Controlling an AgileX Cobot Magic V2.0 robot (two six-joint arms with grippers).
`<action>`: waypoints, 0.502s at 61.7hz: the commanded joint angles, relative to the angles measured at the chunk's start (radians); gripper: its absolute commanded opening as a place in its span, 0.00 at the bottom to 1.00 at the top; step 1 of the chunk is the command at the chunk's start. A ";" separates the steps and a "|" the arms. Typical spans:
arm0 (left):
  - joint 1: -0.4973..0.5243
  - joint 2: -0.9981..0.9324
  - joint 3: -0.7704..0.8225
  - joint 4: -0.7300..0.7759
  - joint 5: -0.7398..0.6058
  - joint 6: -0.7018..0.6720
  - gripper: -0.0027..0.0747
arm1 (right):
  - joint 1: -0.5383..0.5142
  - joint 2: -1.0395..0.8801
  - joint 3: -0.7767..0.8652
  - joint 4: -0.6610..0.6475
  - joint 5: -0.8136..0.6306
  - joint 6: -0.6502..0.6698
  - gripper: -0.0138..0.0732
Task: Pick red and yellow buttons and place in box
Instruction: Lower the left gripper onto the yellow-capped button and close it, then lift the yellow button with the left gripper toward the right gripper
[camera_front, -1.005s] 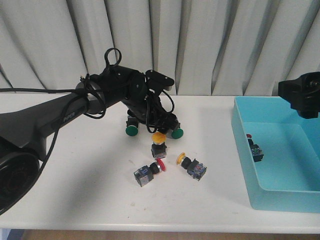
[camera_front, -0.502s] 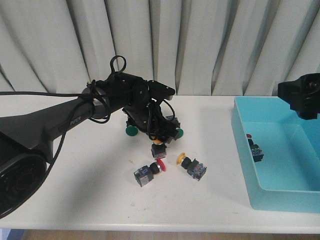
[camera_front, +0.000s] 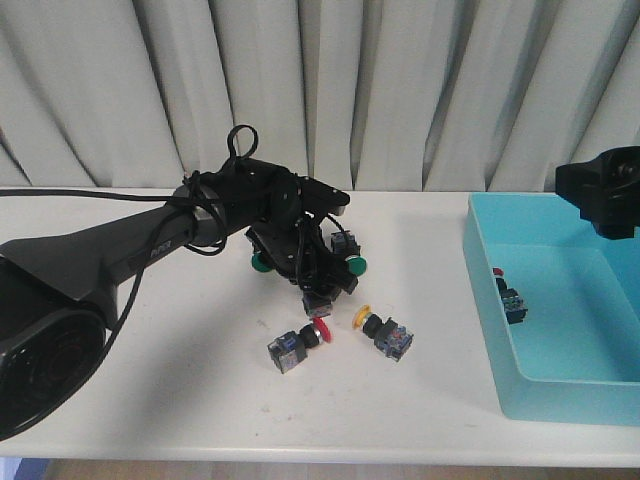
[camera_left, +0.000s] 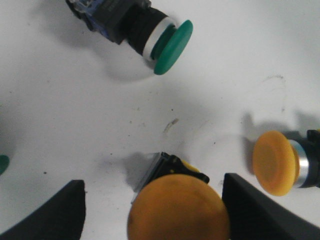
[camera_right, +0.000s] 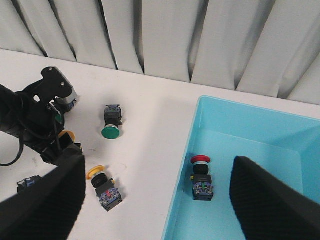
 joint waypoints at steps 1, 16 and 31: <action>-0.005 -0.068 -0.031 -0.019 -0.026 -0.009 0.66 | 0.001 -0.014 -0.026 -0.001 -0.062 0.000 0.83; -0.005 -0.068 -0.031 -0.019 -0.031 -0.008 0.32 | 0.001 -0.014 -0.026 -0.009 -0.060 -0.001 0.83; -0.005 -0.125 -0.031 -0.023 -0.038 -0.007 0.03 | 0.027 -0.014 -0.023 -0.009 -0.061 -0.080 0.83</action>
